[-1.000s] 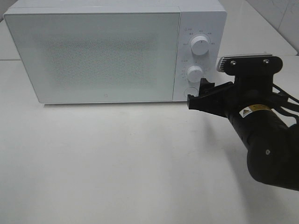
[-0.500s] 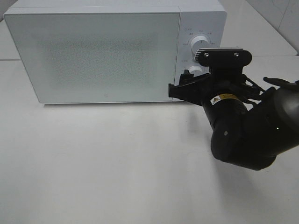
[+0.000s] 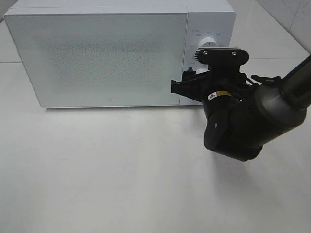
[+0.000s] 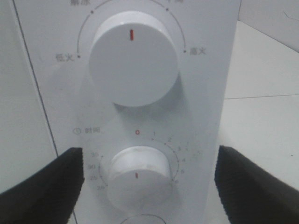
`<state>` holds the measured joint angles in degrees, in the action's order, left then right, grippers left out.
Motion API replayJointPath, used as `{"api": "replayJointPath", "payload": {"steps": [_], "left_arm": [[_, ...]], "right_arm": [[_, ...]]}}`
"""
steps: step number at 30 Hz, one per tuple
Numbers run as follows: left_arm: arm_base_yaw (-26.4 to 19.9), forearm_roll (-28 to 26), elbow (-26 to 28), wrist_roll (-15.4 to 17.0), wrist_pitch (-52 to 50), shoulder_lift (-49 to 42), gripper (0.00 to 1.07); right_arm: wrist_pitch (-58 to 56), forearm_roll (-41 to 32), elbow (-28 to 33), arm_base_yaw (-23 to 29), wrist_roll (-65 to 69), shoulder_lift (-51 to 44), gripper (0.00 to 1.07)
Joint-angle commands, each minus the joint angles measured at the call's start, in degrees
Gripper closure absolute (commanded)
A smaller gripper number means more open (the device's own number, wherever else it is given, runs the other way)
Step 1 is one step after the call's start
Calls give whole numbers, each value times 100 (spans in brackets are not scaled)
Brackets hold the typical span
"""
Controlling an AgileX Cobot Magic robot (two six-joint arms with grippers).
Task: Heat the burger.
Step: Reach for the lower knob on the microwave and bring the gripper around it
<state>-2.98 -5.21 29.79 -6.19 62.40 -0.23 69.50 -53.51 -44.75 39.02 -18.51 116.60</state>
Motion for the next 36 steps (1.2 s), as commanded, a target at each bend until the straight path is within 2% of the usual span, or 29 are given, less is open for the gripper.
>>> {"api": "replayJointPath", "payload": {"steps": [1,27,30,32,36], "left_arm": [[6,-23,-17,23,-80,-97,9],[6,-23,-17,23,-80,-97,9],[6,-23,-17,23,-80,-97,9],[6,-23,-17,23,-80,-97,9],[6,-23,-17,23,-80,-97,9]], "right_arm": [[1049,132,-126,-86,-11,92,32],[1077,23,-246,-166,-63,315,33],[1077,63,-252,-166,-126,315,35],[1077,86,-264,-166,-258,315,41],[1077,120,-298,-166,-309,315,43]]}}
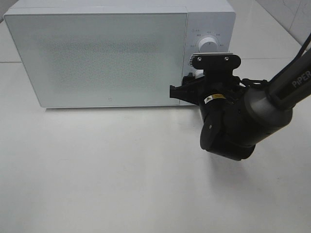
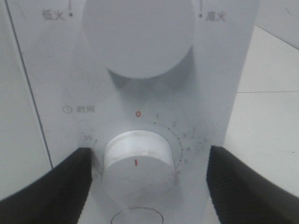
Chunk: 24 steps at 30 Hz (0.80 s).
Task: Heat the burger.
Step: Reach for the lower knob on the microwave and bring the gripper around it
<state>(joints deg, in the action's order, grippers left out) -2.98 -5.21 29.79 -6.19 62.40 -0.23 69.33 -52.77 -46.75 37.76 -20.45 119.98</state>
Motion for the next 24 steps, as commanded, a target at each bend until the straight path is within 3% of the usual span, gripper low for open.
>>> {"api": "replayJointPath", "payload": {"steps": [1,4,6,8,9,10,12,13,15,22,24], "left_arm": [[6,-23,-17,23,-80,-97,9],[6,-23,-17,23,-80,-97,9],[6,-23,-17,23,-80,-97,9],[6,-23,-17,23,-80,-97,9],[6,-23,-17,23,-80,-97,9],[6,-23,-17,23,-80,-97,9],[6,-23,-17,23,-80,-97,9],[6,-23,-17,23,-80,-97,9],[6,-23,-17,23,-80,-97,9],[6,-23,-17,23,-80,-97,9],[6,-23,-17,23,-80,-97,9]], "right_arm": [[1094,74,-109,-40,-103,-23,45],[1094,57,-115,-40,-103,-23,47],[1094,63,-115,-40,-97,-23,62],[1094,69,-115,-40,-103,-23,66],[1094,80,-115,-40,-103,-23,78],[1094,80,-115,-40,-103,-23,78],[1094,183,-115,-40,-103,-23,95],[1094,183,-115,-40,-103,-23,95],[1094,344,-115,-40,-126,-23,106],[1094,372,-115,-40,-166,-23,105],[1094,372,-115,-40,-269,-23,99]]}}
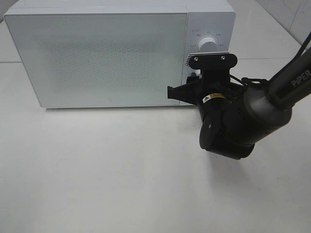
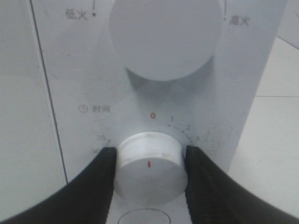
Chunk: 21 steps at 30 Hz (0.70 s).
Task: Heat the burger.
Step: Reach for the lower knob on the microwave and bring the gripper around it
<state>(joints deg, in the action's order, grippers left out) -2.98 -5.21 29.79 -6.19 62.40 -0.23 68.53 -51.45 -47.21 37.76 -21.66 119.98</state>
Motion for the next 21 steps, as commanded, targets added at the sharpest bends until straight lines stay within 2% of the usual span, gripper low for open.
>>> {"api": "replayJointPath", "payload": {"steps": [1,6,12,21], "left_arm": [[6,-23,-17,23,-80,-97,9],[6,-23,-17,23,-80,-97,9],[6,-23,-17,23,-80,-97,9],[6,-23,-17,23,-80,-97,9]], "right_arm": [[1175,241,-69,-40,-160,-23,97],[1175,241,-69,-40,-178,-23,91],[1175,241,-69,-40,-201,-23,91],[1175,275,-69,-40,-132,-23,99]]}}
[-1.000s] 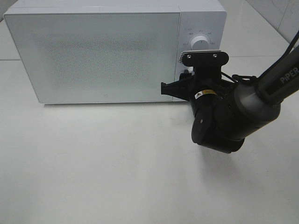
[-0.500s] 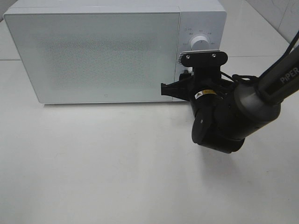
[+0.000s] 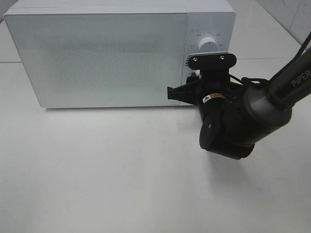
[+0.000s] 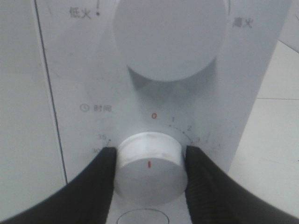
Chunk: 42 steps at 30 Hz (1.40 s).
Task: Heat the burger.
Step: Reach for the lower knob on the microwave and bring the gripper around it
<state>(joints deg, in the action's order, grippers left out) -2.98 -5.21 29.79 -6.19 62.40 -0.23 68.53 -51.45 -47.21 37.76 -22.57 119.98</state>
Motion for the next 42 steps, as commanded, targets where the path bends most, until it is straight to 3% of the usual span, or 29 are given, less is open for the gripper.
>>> {"api": "replayJointPath", "payload": {"steps": [1,16,42], "left_arm": [[6,-23,-17,23,-80,-97,9],[6,-23,-17,23,-80,-97,9],[6,-23,-17,23,-80,-97,9]], "right_arm": [[1175,350,-69,-40,57,-23,101],[1180,1243,-69,-40,1931,-23,101],[1203,2670,-69,-40,4057,-23,100]]}}
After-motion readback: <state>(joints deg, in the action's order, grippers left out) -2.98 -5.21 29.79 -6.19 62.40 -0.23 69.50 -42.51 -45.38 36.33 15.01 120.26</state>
